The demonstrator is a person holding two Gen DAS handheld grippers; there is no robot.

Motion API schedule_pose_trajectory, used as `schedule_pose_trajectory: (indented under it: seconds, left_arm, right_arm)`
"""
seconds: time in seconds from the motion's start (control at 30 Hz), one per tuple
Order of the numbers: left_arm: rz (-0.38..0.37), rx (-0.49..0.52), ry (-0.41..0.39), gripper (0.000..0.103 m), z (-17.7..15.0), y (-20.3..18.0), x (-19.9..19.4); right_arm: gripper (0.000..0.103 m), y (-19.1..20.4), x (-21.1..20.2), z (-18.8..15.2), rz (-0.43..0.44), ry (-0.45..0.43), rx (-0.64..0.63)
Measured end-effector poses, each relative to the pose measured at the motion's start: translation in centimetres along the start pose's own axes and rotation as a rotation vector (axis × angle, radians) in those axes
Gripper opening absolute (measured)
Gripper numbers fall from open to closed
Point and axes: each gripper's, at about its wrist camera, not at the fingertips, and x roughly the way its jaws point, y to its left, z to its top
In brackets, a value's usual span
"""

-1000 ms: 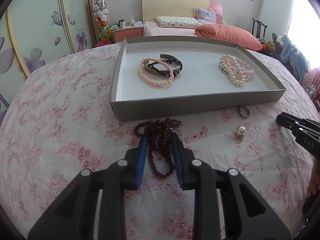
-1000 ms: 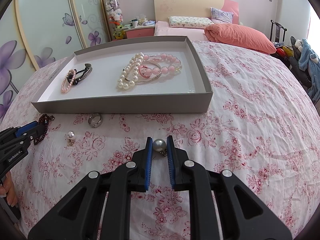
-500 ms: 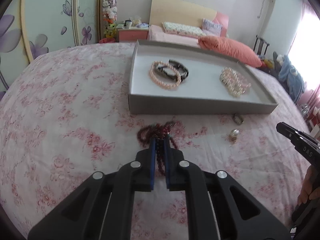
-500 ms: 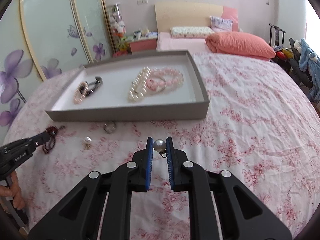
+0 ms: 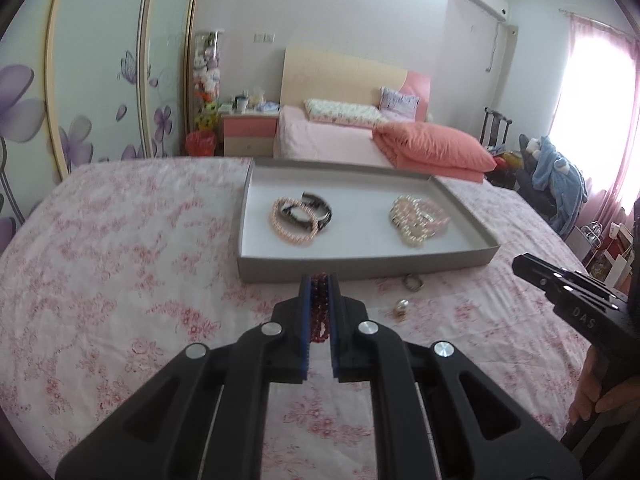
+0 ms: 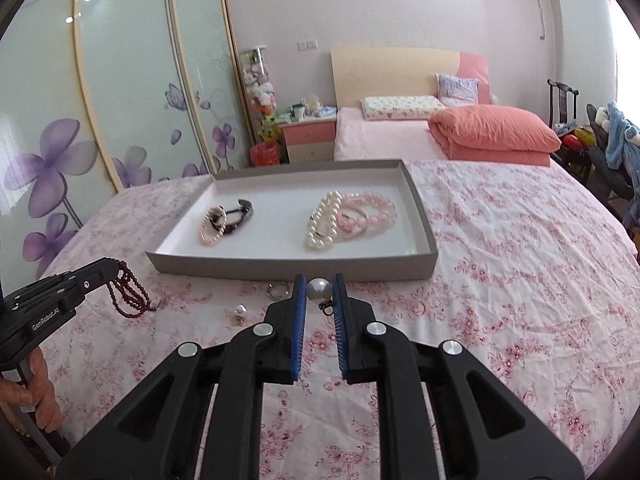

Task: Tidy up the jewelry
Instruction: 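Carry earring with right tool while left tool carries dark red beads over tray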

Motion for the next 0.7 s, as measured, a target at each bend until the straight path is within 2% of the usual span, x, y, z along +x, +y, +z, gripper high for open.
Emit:
schedule_pose_trajectory:
  seconds: [0.3, 0.7]
  left_arm:
    - [0.012, 0.066, -0.121, 0.009, 0.8, -2.5, -2.8]
    - [0.015, 0.11, -0.224, 0.009, 1.3, -4.0, -4.5]
  right_arm:
    - [0.014, 0.2, -2.2, 0.8, -0.001, -0.139, -0.005]
    - [0.014, 1.1, -5.0, 1.7, -0.033, -0.318, -0.05]
